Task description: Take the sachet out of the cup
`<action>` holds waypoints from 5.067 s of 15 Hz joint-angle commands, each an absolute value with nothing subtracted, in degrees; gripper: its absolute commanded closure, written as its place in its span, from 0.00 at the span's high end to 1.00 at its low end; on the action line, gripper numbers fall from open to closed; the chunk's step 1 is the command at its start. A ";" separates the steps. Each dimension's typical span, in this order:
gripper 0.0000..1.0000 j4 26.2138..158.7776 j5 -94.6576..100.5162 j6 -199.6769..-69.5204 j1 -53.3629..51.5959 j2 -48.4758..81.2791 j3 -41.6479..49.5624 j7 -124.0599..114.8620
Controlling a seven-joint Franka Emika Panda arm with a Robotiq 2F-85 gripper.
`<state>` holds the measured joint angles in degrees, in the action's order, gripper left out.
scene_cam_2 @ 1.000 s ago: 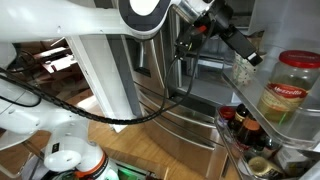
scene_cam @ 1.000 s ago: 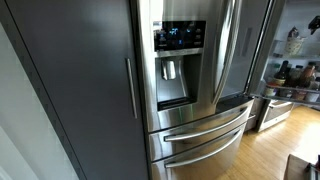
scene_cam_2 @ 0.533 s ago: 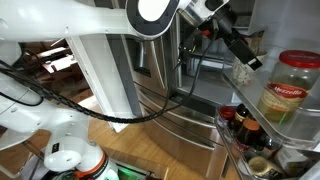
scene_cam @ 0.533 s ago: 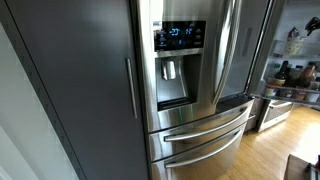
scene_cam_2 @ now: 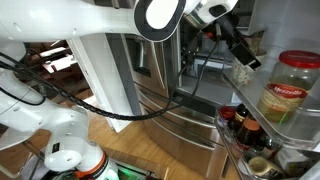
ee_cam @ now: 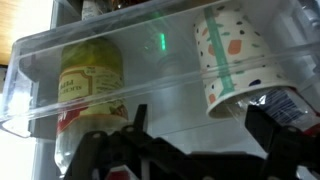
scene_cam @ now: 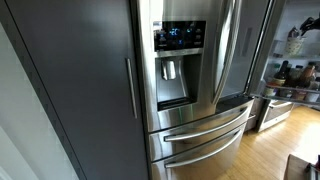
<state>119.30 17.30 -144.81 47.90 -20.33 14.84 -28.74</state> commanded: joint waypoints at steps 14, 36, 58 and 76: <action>0.28 119.39 17.99 -146.95 48.24 -17.74 15.30 -27.57; 0.01 121.26 14.86 -152.52 41.32 -25.16 17.33 -5.91; 0.01 128.86 7.38 -147.41 25.15 -33.45 18.43 -2.27; 0.01 131.80 8.52 -151.36 25.58 -24.65 16.85 -3.47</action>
